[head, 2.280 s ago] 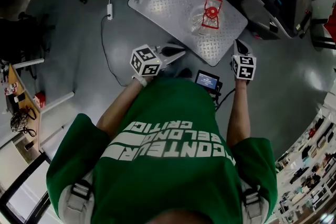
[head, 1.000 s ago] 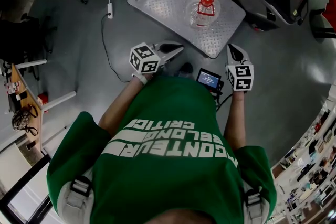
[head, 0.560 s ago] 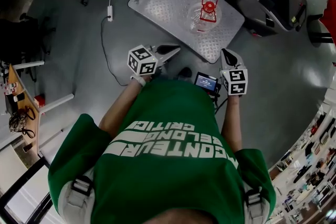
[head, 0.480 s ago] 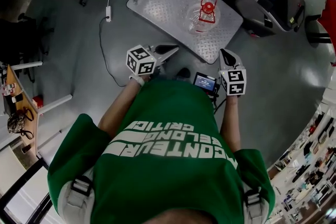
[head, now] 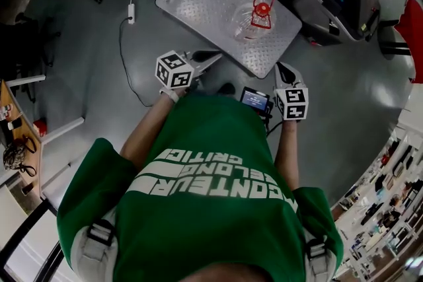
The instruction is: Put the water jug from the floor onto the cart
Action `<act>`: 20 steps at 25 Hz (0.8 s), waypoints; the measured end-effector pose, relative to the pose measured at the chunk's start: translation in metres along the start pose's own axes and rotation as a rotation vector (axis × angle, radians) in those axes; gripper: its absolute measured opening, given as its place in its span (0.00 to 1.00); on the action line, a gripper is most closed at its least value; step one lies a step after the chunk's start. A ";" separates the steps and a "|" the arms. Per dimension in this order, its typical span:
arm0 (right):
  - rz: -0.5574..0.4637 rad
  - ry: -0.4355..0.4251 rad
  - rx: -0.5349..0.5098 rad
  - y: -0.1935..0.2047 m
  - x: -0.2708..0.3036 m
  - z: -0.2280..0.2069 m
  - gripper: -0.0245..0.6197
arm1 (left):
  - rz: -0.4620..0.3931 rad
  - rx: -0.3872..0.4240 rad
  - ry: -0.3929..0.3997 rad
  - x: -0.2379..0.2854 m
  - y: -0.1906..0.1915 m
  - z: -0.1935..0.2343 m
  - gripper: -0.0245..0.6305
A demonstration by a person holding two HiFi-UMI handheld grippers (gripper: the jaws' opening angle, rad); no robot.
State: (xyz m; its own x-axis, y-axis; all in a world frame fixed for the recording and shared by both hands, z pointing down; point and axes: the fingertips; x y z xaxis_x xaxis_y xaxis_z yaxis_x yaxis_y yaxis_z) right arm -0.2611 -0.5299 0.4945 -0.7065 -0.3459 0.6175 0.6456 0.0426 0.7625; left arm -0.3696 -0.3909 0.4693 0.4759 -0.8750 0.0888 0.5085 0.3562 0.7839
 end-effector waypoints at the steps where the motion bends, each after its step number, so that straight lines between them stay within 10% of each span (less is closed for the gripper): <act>1: 0.004 -0.002 -0.001 -0.001 0.001 0.003 0.03 | -0.003 -0.002 -0.002 -0.003 -0.001 0.001 0.05; 20: 0.025 -0.008 0.003 -0.012 0.016 0.027 0.03 | 0.007 -0.018 -0.014 -0.035 -0.004 0.018 0.05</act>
State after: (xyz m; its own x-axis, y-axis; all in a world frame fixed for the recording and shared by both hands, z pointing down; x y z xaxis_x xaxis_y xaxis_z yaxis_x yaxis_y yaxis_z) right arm -0.2881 -0.5107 0.5000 -0.6925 -0.3372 0.6377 0.6621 0.0538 0.7475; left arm -0.4010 -0.3676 0.4741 0.4690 -0.8772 0.1032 0.5184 0.3680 0.7720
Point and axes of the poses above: the fingertips, and each gripper's own axes: x forward along the fingers, z to its left, y out of its underside, and after that the axes turned 14 degrees about y, right-handed
